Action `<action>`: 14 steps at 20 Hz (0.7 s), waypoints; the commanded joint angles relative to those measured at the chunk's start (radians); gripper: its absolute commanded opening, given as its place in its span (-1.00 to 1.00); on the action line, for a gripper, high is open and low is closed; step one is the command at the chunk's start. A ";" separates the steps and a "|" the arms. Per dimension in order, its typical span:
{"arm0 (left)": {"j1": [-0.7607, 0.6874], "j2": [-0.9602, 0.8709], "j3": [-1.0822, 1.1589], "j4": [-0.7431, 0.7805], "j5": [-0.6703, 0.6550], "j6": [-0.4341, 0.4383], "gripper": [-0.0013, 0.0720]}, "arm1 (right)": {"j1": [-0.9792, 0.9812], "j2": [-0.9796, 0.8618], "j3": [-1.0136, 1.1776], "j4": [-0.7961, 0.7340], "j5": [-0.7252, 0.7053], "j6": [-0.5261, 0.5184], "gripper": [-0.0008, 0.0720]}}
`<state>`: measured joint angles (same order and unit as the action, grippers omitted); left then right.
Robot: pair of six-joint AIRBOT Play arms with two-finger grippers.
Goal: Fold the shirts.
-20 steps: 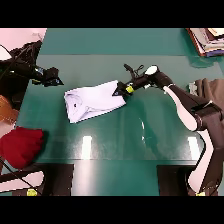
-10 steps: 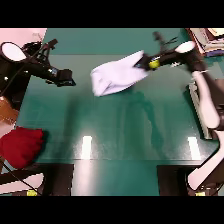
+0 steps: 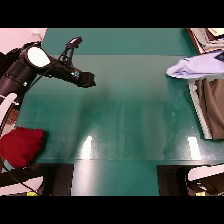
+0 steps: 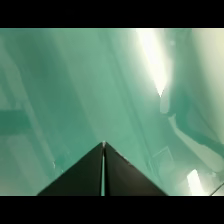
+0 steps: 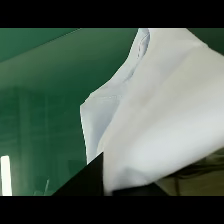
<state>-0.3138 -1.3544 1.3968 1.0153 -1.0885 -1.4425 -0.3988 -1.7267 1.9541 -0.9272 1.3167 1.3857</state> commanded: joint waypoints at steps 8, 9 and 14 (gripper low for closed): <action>-0.035 0.001 0.001 -0.003 0.051 -0.028 -0.90 | -0.132 0.010 0.101 0.115 -0.120 0.005 -0.94; -0.035 0.001 0.001 -0.003 0.052 -0.028 -0.90 | -0.133 0.011 0.135 0.116 -0.127 0.005 -0.94; -0.035 0.001 0.001 -0.002 0.048 -0.027 -0.90 | -0.148 0.135 0.031 0.115 -0.231 -0.038 -0.94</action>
<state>-0.3481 -1.3544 1.3968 1.0126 -1.0393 -1.4696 -0.5369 -1.6512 2.0331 -0.8200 1.1515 1.3811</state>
